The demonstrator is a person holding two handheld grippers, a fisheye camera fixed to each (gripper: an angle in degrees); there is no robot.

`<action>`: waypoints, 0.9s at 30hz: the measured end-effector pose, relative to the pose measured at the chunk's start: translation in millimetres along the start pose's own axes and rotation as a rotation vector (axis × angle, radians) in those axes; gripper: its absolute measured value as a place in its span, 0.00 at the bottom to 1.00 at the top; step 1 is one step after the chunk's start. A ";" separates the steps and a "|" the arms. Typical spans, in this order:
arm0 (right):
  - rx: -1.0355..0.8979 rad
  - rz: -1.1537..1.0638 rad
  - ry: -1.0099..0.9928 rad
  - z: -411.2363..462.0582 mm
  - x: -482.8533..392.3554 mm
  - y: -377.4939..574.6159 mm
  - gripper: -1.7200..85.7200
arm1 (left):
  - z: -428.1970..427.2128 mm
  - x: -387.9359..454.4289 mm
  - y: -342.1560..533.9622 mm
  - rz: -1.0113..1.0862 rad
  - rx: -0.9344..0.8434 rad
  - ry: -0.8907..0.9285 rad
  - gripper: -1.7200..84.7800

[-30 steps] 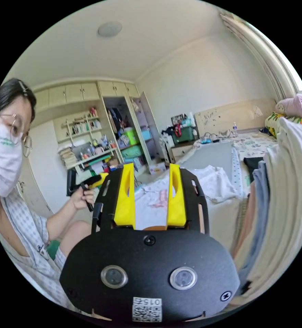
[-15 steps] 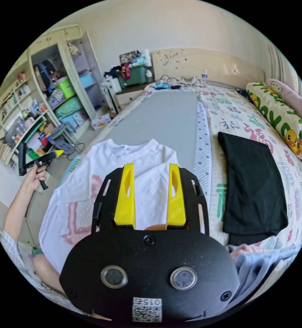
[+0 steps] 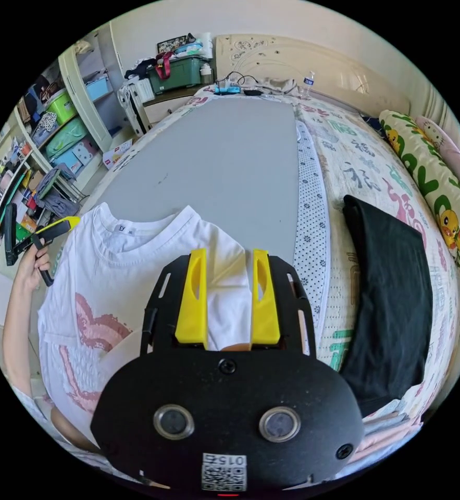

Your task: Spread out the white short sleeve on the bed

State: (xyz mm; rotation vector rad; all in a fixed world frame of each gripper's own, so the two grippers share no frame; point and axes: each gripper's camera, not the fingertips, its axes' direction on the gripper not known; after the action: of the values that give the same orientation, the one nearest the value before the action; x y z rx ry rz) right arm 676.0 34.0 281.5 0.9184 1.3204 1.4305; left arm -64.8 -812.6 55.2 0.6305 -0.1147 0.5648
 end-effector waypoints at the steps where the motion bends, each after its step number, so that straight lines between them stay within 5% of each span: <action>1: 0.017 0.001 0.003 3.0 -2.7 2.8 0.13 | 5.7 0.9 -2.3 0.005 -0.016 -0.003 0.16; 7: 0.019 -0.069 -0.022 12.2 -24.2 18.7 0.02 | 14.0 -2.0 -5.2 0.016 -0.063 0.034 0.05; 15: 0.230 -0.042 -0.075 -90.8 -44.6 89.1 0.01 | -81.7 30.6 28.4 0.153 0.147 0.023 0.02; 21: 0.289 -0.155 -0.208 -233.1 -76.1 245.2 0.01 | -220.2 53.4 138.2 0.304 0.287 0.200 0.02; 27: -0.002 -0.384 -0.335 -267.7 -115.5 444.1 0.01 | -293.0 57.4 336.8 0.519 0.174 0.412 0.02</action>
State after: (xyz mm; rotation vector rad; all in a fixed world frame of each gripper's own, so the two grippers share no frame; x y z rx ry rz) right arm 385.6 -135.7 692.7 0.8093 1.1643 0.9371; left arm -215.1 -390.6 11.5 0.6413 0.1671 1.2048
